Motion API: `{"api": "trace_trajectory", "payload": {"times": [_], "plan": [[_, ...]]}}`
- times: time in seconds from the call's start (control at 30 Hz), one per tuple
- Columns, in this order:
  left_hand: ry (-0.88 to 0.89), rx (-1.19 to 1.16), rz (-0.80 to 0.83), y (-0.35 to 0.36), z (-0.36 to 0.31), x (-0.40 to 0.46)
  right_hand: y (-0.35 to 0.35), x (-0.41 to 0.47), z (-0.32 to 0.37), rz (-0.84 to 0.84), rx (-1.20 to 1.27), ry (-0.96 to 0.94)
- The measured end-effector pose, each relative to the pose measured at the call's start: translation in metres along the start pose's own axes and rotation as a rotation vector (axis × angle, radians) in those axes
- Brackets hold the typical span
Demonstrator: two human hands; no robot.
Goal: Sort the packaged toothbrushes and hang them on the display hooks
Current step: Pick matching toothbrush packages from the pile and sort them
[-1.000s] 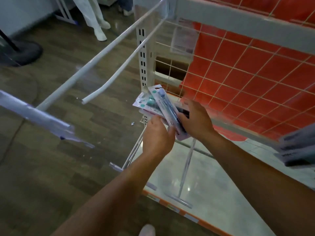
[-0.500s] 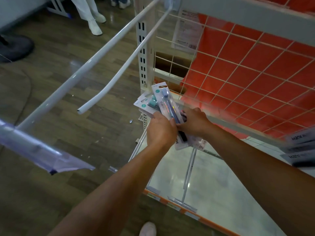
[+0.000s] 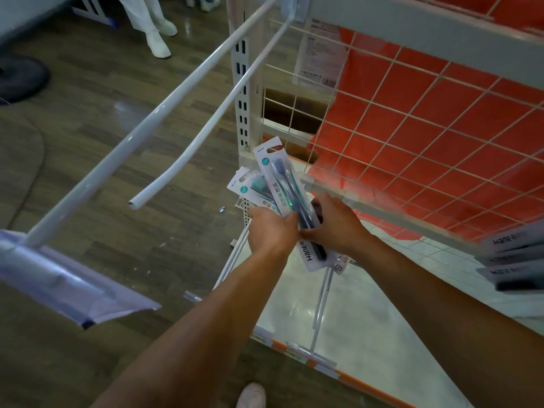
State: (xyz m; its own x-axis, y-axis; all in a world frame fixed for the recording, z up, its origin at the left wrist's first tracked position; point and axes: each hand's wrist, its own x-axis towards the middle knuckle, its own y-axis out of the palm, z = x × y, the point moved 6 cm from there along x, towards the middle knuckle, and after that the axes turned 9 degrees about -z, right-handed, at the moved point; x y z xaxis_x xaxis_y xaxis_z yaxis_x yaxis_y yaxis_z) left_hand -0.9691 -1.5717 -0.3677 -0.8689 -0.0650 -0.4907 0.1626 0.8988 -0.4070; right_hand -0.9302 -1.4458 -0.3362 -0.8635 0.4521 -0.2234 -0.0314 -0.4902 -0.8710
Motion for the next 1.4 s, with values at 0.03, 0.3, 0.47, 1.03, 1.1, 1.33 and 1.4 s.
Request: {"api": "trace_trajectory", "payload": {"times": [0.03, 0.3, 0.47, 1.03, 1.1, 1.33, 1.4], "plan": [[-0.020, -0.024, -0.016, -0.001, 0.002, 0.000, -0.001, -0.001, 0.001, -0.024, -0.010, -0.012], [0.000, -0.164, -0.008, -0.005, 0.001, -0.013, -0.009, -0.020, 0.009, -0.102, 0.068, 0.028], [0.057, -0.277, 0.030, -0.014, -0.007, -0.032, -0.017, -0.047, 0.013, -0.118, 0.268, 0.102], [0.295, -0.560, 0.056, -0.080, -0.022, -0.208, -0.101, -0.230, -0.005, -0.390, 0.917, 0.233], [0.302, -0.573, 0.080, -0.087, -0.029, -0.235, -0.117, -0.252, 0.001, -0.387, 0.957, 0.203], [0.445, -0.463, 0.103, -0.104, -0.077, -0.312, -0.177, -0.309, 0.015, -0.512, 1.041, 0.119], [0.521, -0.418, 0.095, -0.108, -0.094, -0.327, -0.196, -0.322, 0.015, -0.558, 1.061, 0.099]]}}
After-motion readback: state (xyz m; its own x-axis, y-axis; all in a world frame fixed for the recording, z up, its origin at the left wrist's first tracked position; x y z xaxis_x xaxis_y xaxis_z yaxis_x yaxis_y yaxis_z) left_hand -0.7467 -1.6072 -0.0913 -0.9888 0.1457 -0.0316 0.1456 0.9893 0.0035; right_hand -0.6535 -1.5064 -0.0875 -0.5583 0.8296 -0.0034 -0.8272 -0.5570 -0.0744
